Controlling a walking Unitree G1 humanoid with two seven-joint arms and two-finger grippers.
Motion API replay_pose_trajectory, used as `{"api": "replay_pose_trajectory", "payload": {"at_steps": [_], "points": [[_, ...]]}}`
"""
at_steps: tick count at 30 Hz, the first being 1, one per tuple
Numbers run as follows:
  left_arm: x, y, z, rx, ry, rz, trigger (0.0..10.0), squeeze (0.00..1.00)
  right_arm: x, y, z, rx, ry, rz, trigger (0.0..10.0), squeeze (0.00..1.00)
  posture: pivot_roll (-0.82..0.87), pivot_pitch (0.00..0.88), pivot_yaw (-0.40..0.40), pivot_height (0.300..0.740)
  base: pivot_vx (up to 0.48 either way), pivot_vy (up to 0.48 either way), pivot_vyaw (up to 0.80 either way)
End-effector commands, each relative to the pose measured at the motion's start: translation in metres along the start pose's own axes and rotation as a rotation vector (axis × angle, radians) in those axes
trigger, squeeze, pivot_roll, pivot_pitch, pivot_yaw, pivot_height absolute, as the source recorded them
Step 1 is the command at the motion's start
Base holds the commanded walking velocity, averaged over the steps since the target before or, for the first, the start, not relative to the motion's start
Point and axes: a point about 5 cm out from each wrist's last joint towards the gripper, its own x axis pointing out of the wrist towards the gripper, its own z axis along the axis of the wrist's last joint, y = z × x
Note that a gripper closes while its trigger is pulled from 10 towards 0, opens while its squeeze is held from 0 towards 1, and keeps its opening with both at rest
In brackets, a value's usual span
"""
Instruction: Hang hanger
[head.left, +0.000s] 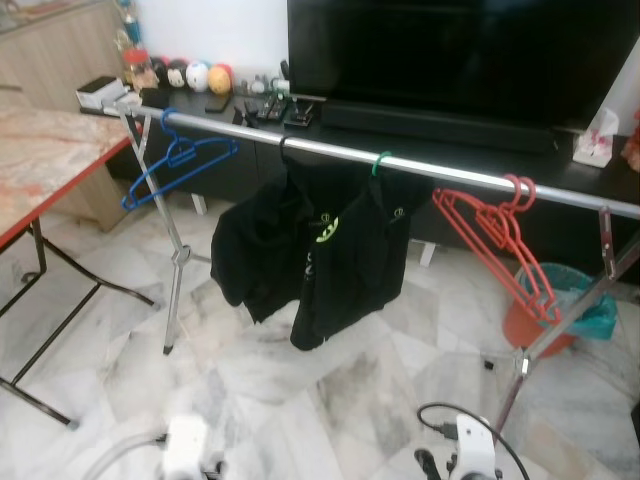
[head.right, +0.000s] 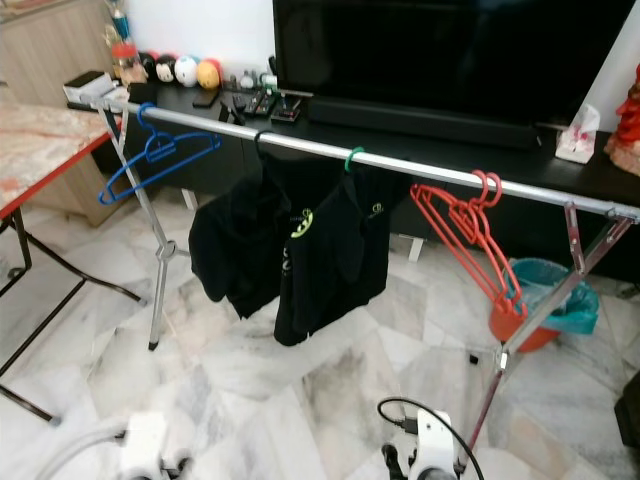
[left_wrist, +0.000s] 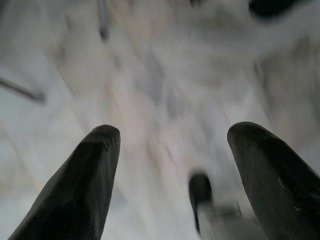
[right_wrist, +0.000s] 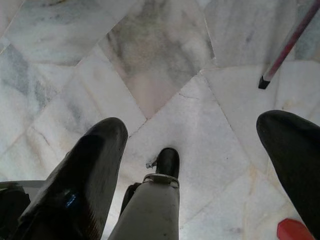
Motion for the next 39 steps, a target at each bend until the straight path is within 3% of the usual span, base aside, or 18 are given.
{"api": "replay_pose_trajectory", "payload": {"at_steps": [1, 3, 14, 18, 19, 20, 21, 22, 24, 25, 26, 28, 31, 34, 38, 39], "points": [[-0.005, -0.009, -0.021, -0.014, 0.069, -0.035, 10.0, 0.0, -0.001, -0.003, -0.005, 0.017, 0.012, -0.009, 10.0, 0.0, 0.02, 0.0, -0.033, 0.74, 0.0, 0.0, 0.0], [-0.003, -0.011, -0.012, -0.021, 0.035, -0.048, 10.0, 0.0, -0.002, -0.004, -0.006, 0.021, 0.007, -0.008, 10.0, 0.0, 0.02, 0.0, -0.034, 0.74, 0.0, 0.0, 0.0], [-0.004, -0.004, -0.006, -0.021, -0.031, -0.093, 10.0, 0.0, -0.005, -0.006, -0.013, 0.078, -0.078, -0.037, 10.0, 0.0, 0.02, 0.0, -0.013, 0.74, 0.0, 0.0, 0.0], [-0.005, 0.016, 0.021, 0.012, -0.219, -0.056, 10.0, 0.0, -0.009, -0.005, -0.018, 0.111, -0.175, -0.061, 10.0, 0.0, -0.01, 0.0, 0.022, 0.74, 0.0, 0.0, 0.0], [-0.007, 0.021, 0.035, 0.039, -0.307, -0.057, 10.0, 0.0, -0.02, -0.034, 0.006, 0.095, -0.382, -0.081, 10.0, 0.0, -0.01, 0.0, 0.025, 0.74, 0.0, 0.0, 0.0], [-0.008, 0.021, 0.043, 0.055, -0.359, -0.067, 10.0, 0.0, -0.026, -0.045, 0.018, 0.072, -0.476, -0.086, 10.0, 0.0, -0.01, 0.0, 0.034, 0.74, 0.0, 0.0, 0.0], [-0.008, 0.021, 0.043, 0.055, -0.359, -0.067, 10.0, 0.0, -0.026, -0.045, 0.018, 0.072, -0.476, -0.086, 10.0, 0.0, -0.01, 0.0, 0.034, 0.74, 0.0, 0.0, 0.0], [-0.011, 0.018, 0.055, 0.072, -0.432, -0.089, 10.0, 0.0, -0.034, -0.051, 0.03, 0.031, -0.564, -0.083, 10.0, 0.0, -0.03, 0.0, 0.055, 0.74, 0.0, 0.0, 0.0], [-0.012, 0.014, 0.065, 0.085, -0.478, -0.103, 10.0, 0.0, -0.037, -0.052, 0.038, 0.014, -0.611, -0.075, 10.0, 0.0, -0.03, 0.0, 0.056, 0.74, 0.0, 0.0, 0.0], [-0.015, 0.003, 0.086, 0.092, -0.567, -0.147, 10.0, 0.0, -0.042, -0.051, 0.058, 0.003, -0.699, -0.062, 10.0, 0.0, -0.03, 0.0, 0.046, 0.74, 0.0, 0.0, 0.0], [-0.015, 0.003, 0.086, 0.092, -0.567, -0.147, 10.0, 0.0, -0.042, -0.051, 0.058, 0.003, -0.699, -0.062, 10.0, 0.0, -0.03, 0.0, 0.046, 0.74, 0.0, 0.0, 0.0], [-0.019, -0.009, 0.109, 0.108, -0.665, -0.17, 10.0, 0.0, -0.048, -0.044, 0.085, -0.035, -0.796, -0.037, 10.0, 0.0, -0.03, 0.0, 0.029, 0.74, 0.0, 0.0, 0.0], [-0.022, -0.022, 0.121, 0.07, -0.731, -0.161, 10.0, 0.0, -0.05, -0.034, 0.104, -0.079, -0.854, -0.008, 10.0, 0.0, 0.0, 0.0, -0.001, 0.74, 0.0, 0.0, 0.0], [-0.037, -0.038, 0.133, 0.07, -0.83, -0.196, 10.0, 0.0, -0.06, -0.018, 0.124, -0.133, -0.931, 0.046, 10.0, 0.0, 0.02, 0.0, -0.026, 0.74, 0.0, 0.0, 0.0], [-0.046, -0.043, 0.132, 0.086, -0.852, -0.212, 10.0, 0.0, -0.069, -0.01, 0.13, -0.176, -0.966, 0.066, 10.0, 0.0, 0.01, 0.0, -0.032, 0.74, 0.0, 0.0, 0.0], [-0.055, -0.043, 0.128, 0.085, -0.867, -0.21, 10.0, 0.0, -0.078, -0.009, 0.132, -0.16, -1.003, 0.059, 10.0, 0.0, 0.02, 0.0, -0.036, 0.74, 0.0, 0.0, 0.0]]}}
